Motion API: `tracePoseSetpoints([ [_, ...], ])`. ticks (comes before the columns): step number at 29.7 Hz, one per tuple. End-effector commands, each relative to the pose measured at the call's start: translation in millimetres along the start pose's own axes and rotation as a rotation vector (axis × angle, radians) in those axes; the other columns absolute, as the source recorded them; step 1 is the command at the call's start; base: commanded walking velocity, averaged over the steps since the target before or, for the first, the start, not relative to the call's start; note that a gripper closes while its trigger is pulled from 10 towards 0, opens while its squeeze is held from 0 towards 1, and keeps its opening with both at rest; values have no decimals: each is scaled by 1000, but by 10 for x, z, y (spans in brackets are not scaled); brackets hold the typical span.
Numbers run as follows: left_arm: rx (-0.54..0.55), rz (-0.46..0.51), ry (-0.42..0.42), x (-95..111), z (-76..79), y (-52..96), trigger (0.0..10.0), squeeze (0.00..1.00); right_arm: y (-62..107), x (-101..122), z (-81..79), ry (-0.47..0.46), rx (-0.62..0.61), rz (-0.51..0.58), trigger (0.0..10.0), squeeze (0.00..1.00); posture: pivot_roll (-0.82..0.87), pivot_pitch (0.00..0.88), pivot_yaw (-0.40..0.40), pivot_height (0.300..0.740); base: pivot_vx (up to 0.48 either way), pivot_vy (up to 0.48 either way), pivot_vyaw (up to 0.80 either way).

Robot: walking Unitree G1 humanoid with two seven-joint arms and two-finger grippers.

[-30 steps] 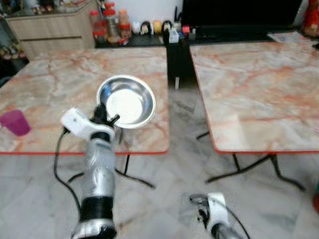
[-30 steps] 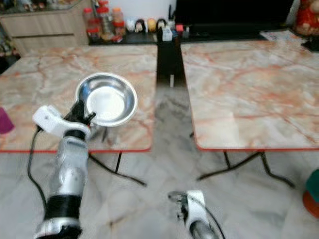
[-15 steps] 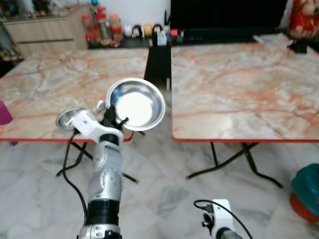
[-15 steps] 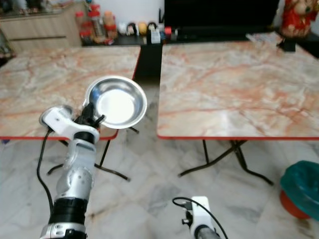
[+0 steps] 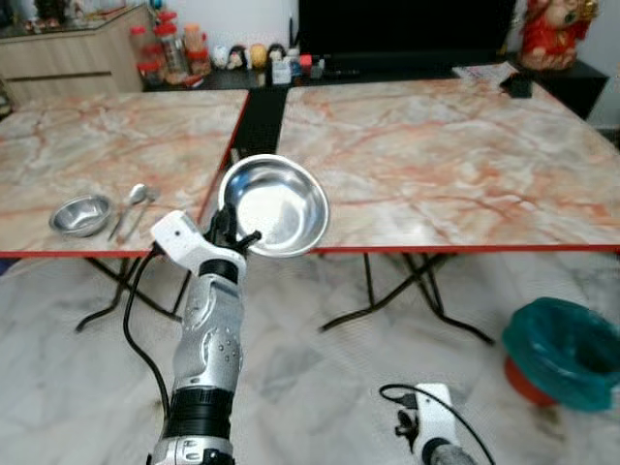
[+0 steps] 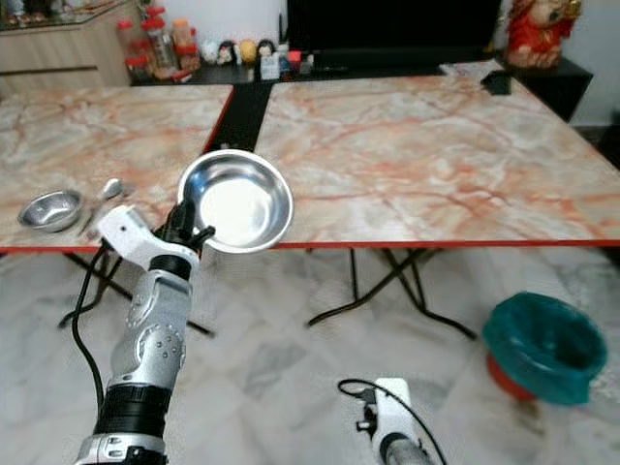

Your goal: Setting the table

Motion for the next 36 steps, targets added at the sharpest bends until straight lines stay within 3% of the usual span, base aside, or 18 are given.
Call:
tracePoseSetpoints([
  [1, 2, 44, 2, 102, -11, 1, 10000, 0, -7, 14, -50, -10, 9, 3, 10000, 0, 30, 0, 34, 740, 0, 0, 0],
  [8, -24, 38, -13, 103, 37, -11, 10000, 0, -11, 25, -30, -22, -4, 2, 10000, 0, 32, 0, 37, 740, 0, 0, 0],
  [17, -26, 34, -20, 104, 37, -17, 10000, 0, -16, 34, -31, -42, -11, -2, 10000, 0, 29, 0, 39, 740, 305, 0, -458],
  [36, -42, 28, -11, 90, 72, -16, 10000, 0, -21, 67, -24, -31, -9, 13, 10000, 0, 26, 0, 37, 740, 332, 0, -138],
])
Point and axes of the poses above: a point about 5 cm out from each wrist's last joint towards the gripper, its own y axis pointing back from the gripper into the wrist, its own x axis along the axis of the wrist's last joint, z = x × y, the point moved 1 cm from there along -y, pointing out of the wrist towards the gripper, and after that the axes turned 8 degrees about y, right-handed, at the moved point
